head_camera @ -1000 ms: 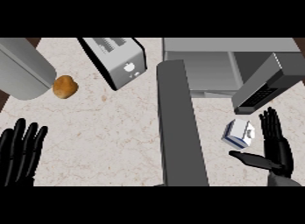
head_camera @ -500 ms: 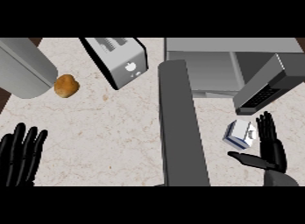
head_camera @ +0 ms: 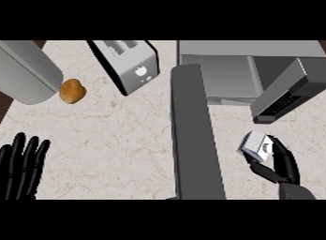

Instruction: Pick up the milk, place it into the microwave and close the microwave

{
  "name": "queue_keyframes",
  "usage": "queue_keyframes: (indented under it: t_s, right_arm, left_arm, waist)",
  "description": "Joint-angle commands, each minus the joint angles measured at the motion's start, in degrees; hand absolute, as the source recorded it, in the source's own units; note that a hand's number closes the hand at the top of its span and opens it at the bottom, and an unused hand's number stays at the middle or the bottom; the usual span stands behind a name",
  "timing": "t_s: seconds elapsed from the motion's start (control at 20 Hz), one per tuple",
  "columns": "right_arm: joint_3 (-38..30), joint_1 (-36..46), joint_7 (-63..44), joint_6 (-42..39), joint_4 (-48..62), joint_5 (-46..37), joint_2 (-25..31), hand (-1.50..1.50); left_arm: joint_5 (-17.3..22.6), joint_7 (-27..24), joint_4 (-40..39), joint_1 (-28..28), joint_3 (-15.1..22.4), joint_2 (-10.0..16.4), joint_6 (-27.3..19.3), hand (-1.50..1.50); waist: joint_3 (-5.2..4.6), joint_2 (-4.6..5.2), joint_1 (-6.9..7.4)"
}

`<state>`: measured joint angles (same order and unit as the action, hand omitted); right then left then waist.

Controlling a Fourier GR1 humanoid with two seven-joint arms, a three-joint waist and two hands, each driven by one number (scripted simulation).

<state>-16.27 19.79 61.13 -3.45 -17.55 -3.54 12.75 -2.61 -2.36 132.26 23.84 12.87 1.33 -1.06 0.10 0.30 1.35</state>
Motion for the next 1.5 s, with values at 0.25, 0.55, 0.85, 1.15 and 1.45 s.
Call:
queue_keyframes:
  t_s: [0.25,0.55,0.85,1.15,1.45]
  right_arm:
    - [2.31,2.74,6.31,-9.79,-1.88,0.02,-2.77,1.5]
    - [5.51,-3.13,6.96,-11.87,-10.14,0.42,-4.49,1.5]
    - [8.92,-10.83,4.29,-8.78,-18.94,0.34,-7.25,1.5]
    - [9.93,-9.59,-6.69,-2.71,-31.85,1.94,-9.6,1.5]
    - [15.71,-10.38,-16.28,4.66,-42.42,-0.85,-12.64,1.5]
  left_arm:
    - [0.08,-1.51,0.23,2.59,0.64,0.36,0.73,-1.5]
    - [-1.45,1.31,3.07,3.93,1.74,-0.13,-0.87,-1.5]
    - [4.21,-1.7,0.69,4.25,-2.94,0.99,1.43,-1.5]
    - [5.05,-1.47,0.0,4.75,-4.56,1.48,1.8,-1.5]
    - [5.58,-4.64,-3.7,3.44,-7.31,1.46,2.9,-1.5]
  waist:
    - [0.04,-0.17,-0.03]
    - [-0.09,-0.52,-1.27]
    - [-0.16,-0.54,-1.54]
    - [-0.14,-0.44,-1.32]
    - [-0.15,-0.48,-1.27]
